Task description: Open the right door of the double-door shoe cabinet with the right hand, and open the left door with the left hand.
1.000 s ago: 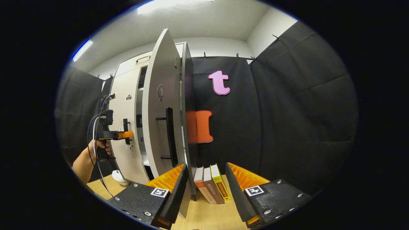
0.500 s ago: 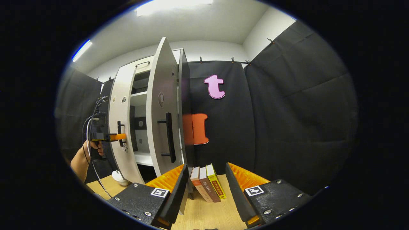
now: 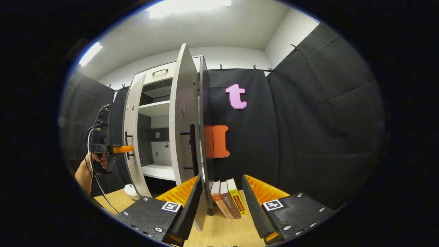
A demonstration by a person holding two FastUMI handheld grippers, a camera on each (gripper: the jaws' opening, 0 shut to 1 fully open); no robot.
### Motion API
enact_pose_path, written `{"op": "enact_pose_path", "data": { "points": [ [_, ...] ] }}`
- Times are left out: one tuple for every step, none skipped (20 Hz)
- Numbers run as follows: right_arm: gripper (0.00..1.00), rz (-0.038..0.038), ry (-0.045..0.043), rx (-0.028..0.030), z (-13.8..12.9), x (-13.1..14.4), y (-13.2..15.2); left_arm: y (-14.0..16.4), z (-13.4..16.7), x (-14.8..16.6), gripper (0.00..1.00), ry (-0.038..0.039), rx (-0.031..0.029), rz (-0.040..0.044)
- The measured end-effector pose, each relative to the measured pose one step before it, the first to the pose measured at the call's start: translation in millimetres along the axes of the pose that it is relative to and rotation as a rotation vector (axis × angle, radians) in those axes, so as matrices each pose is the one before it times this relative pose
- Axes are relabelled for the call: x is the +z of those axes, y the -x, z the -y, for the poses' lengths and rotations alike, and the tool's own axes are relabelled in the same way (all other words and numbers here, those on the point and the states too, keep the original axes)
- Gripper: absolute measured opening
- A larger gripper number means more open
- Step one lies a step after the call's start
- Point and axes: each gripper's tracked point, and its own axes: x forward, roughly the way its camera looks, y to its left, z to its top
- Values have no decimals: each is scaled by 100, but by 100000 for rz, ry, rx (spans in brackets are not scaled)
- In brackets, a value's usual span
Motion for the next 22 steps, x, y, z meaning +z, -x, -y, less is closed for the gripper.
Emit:
{"op": "enact_pose_path", "data": {
  "points": [
    [77,481,238,111,-194,97,-98,88,31,-13,22,-912,158,765],
    [72,1736,-86,79,-267,415,-179,265,-188,-13,22,-619,60,714],
    [72,1761,-169,906,-498,472,-119,318,-134,-154,22,191,-255,607],
    [72,1073,-285,1166,-538,274,-256,301,-128,-73,22,335,-381,271],
    [71,334,-186,1152,-514,130,-282,266,-130,-4,22,501,-251,138],
    [71,-29,22,848,-421,-34,-266,280,-108,-18,22,-83,-105,233],
    [72,-15,206,612,-332,-51,-245,391,-235,144,22,-393,281,674],
    [72,494,227,156,-268,-2,-280,345,-121,113,22,-945,422,891],
    [72,1098,-37,244,-394,226,-350,286,24,-55,22,-190,515,973],
    [72,1045,-184,1101,-510,106,-331,326,-90,-1,22,52,538,883],
    [72,519,-180,1218,-546,-22,-242,208,-100,50,22,-85,542,734],
    [77,20,-39,1050,-503,-69,-355,297,-117,18,22,91,826,388],
    [77,-190,158,756,-367,-93,-338,366,-72,5,22,-521,500,280],
    [77,-415,332,633,-349,-91,-273,315,-143,-2,21,270,503,187],
    [72,-201,213,671,-449,-70,-190,150,-134,191,21,-241,201,1094],
    [72,792,-312,641,-423,42,-286,265,-175,180,21,1259,-82,835],
    [72,1155,-617,1156,-525,165,-260,-30,-126,154,19,676,598,1248],
    [72,402,-502,1385,-614,3,-277,144,-251,-55,20,-105,1267,-576],
    [72,-57,-477,880,-451,-200,-264,462,-115,-106,19,4,1221,138],
    [77,-104,-359,900,-490,-75,-268,469,-164,-71,19,-943,890,65],
    [77,-82,-120,1005,-503,-11,-68,665,-304,-96,19,-883,1366,459],
    [77,-459,268,775,-413,-202,-107,370,-400,-96,17,-1124,1561,91]
  ]
}}
